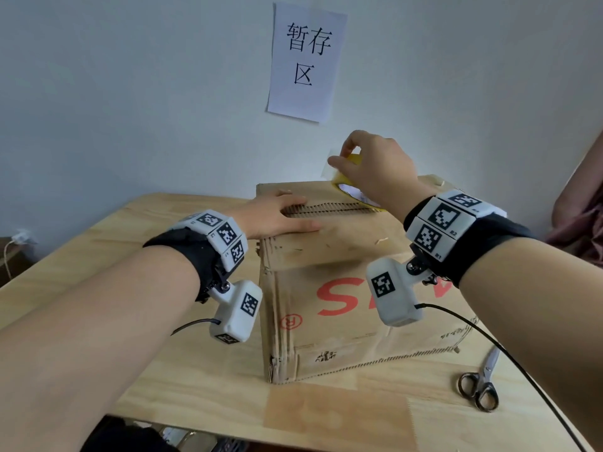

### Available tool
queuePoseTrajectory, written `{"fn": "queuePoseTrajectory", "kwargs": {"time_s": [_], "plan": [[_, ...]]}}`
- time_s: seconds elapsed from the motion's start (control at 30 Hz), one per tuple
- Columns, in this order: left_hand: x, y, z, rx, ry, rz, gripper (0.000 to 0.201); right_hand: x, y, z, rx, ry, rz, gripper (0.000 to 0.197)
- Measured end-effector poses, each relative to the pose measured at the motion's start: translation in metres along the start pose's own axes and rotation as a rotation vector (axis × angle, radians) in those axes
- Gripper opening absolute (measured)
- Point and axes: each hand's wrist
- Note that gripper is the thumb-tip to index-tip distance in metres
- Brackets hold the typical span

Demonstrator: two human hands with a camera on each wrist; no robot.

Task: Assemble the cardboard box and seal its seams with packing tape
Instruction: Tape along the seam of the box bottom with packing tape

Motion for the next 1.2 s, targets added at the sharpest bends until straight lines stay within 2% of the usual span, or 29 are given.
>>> {"fn": "queuePoseTrajectory", "kwargs": {"time_s": [0.23,0.5,0.57,0.67,0.77,0.8,0.9,0.93,1.0,1.07,1.13,1.2], "plan": [[-0.001,0.01,0.01,0.002,0.078,0.015,0.083,0.006,-0.023,-0.011,-0.092,-0.158,-0.051,0.037],[0.0,0.007,0.01,-0.012,0.073,0.05,0.084,0.015,-0.038,-0.013,-0.27,-0.322,-0.13,0.038],[-0.002,0.004,0.011,-0.089,0.081,0.065,0.077,0.02,-0.044,-0.01,-0.316,-0.375,-0.161,0.038],[-0.009,-0.003,0.01,-0.245,0.108,0.139,0.051,0.029,-0.053,-0.004,-0.386,-0.457,-0.203,0.037],[-0.014,-0.007,0.003,-0.353,0.133,0.143,0.031,0.039,-0.059,0.003,-0.444,-0.509,-0.214,0.038],[-0.015,-0.006,-0.001,-0.381,0.157,0.144,0.039,0.041,-0.061,0.006,-0.462,-0.52,-0.213,0.039],[-0.015,-0.006,-0.011,-0.409,0.171,0.097,0.086,0.047,-0.065,0.012,-0.51,-0.55,-0.208,0.044],[-0.015,-0.008,-0.015,-0.434,0.168,0.078,0.089,0.047,-0.067,0.013,-0.526,-0.558,-0.204,0.046],[-0.014,-0.011,-0.018,-0.53,0.138,0.039,0.081,0.048,-0.07,0.015,-0.552,-0.57,-0.199,0.05],[-0.015,-0.012,-0.02,-0.618,0.104,0.004,0.087,0.048,-0.072,0.016,-0.571,-0.572,-0.2,0.054],[-0.013,-0.013,-0.021,-0.678,0.133,-0.042,0.092,0.047,-0.074,0.018,-0.581,-0.559,-0.206,0.059],[-0.011,-0.012,-0.026,-0.74,0.179,-0.108,0.073,0.047,-0.075,0.019,-0.601,-0.556,-0.208,0.063]]}}
Point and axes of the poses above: each hand's wrist, its own x-axis towards the middle knuckle, its own z-axis out of the palm, y = z × x, and after that the axes turned 3 degrees about -y, right-handed
